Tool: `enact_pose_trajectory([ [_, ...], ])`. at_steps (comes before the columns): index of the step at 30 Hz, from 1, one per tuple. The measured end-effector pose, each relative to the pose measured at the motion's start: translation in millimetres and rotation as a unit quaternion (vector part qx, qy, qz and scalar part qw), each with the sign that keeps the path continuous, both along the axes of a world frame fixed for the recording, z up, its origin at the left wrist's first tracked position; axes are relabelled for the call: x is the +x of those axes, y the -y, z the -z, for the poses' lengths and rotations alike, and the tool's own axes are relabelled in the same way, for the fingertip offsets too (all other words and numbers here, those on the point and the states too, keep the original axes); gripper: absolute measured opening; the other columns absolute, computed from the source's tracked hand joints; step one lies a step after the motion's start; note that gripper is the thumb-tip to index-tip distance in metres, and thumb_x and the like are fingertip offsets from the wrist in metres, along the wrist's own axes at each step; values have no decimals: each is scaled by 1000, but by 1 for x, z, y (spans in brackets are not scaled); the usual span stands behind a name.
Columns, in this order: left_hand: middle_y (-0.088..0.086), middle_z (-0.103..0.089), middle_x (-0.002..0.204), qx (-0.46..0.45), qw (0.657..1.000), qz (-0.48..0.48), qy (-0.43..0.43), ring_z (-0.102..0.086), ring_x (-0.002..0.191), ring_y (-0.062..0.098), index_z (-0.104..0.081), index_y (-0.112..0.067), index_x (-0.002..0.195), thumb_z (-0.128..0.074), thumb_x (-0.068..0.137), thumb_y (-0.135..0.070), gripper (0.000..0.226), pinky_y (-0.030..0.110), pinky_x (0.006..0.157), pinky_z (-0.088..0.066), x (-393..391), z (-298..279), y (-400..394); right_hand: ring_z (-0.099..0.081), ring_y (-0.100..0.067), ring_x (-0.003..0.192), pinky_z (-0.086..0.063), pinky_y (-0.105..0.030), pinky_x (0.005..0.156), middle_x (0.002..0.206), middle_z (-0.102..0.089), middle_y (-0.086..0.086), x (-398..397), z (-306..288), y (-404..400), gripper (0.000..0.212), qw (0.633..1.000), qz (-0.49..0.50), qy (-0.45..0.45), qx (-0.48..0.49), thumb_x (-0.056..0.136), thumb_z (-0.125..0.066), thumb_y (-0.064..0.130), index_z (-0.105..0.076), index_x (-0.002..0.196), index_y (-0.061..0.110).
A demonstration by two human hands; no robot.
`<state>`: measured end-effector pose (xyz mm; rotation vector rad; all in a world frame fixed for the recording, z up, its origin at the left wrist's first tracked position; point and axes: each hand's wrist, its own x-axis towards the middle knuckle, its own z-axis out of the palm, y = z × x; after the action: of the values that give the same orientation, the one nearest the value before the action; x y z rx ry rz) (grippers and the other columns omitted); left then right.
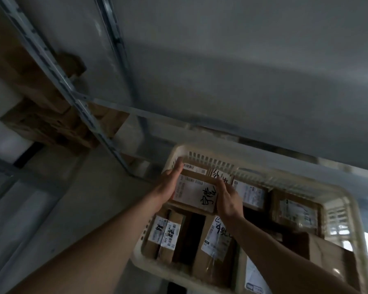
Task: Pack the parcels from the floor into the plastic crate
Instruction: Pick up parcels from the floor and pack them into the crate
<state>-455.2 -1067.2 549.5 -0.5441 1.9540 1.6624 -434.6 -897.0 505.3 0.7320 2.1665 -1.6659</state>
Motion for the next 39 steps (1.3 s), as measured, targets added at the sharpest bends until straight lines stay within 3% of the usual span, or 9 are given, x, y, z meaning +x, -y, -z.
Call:
enact_pose_trajectory([
  [3,5,-74,102,-15,1000,10,7,-71,97,24,-71,-25,107,-32,69,-87,82,47,94,-54,-7,21,10,-69,-25,88,-61,-49,78,99,-70,-5,1,13,11,75,1000,11,20,12,76,-37,84,-68,109,25],
  [7,2,-71,114,-12,999,34,32,-67,107,25,-66,-33,117,-38,59,-99,93,50,98,-50,-12,54,18,-67,-24,90,-60,-48,81,98,-68,-6,4,24,17,56,999,27,43,6,95,-41,66,-66,112,20],
  [11,3,-65,128,-15,998,49,33,-59,120,25,-62,-30,126,-36,52,-102,106,52,105,-43,-14,64,19,-68,-25,92,-60,-51,80,101,-68,-6,6,33,24,76,998,43,49,-4,76,-40,83,-65,115,23],
  [19,2,-45,147,-64,995,70,23,-45,132,25,-38,-27,146,-33,66,-96,106,49,109,-37,-15,64,17,-68,-24,90,-60,-51,81,96,-68,-4,6,43,31,40,999,35,38,-10,100,-43,55,-66,107,23],
  [21,3,-44,149,-77,994,80,26,-45,133,26,-38,-29,147,-33,64,-97,107,49,110,-37,-15,62,18,-68,-23,90,-60,-50,82,96,-68,-5,6,44,32,43,999,33,41,-8,100,-43,54,-66,110,20],
  [25,5,-41,149,-152,979,129,26,-45,132,26,-30,-22,150,-36,90,-70,77,35,102,-38,-14,67,18,-66,-22,94,-59,-46,84,102,-68,-4,9,45,34,53,999,3,41,20,99,-37,60,-67,120,22],
  [29,4,-47,143,-202,965,168,25,-51,126,24,-34,-19,147,-35,86,-76,83,39,103,-42,-15,73,18,-66,-23,96,-56,-49,86,105,-68,-5,12,50,35,85,998,-19,32,48,75,-24,86,-65,116,24],
  [33,8,-38,152,-246,952,182,28,-43,135,29,-28,-15,150,-34,85,-77,90,42,108,-38,-17,70,13,-65,-25,97,-55,-50,88,107,-68,-7,11,51,35,91,997,-12,35,61,67,-21,86,-64,116,22],
  [39,8,-28,158,-266,939,209,70,-33,142,31,-21,-18,154,-34,80,-81,97,46,113,-33,-27,73,12,-63,-27,101,-53,-50,93,114,-65,-11,3,51,33,59,992,-49,75,85,98,-30,63,-59,122,18],
])
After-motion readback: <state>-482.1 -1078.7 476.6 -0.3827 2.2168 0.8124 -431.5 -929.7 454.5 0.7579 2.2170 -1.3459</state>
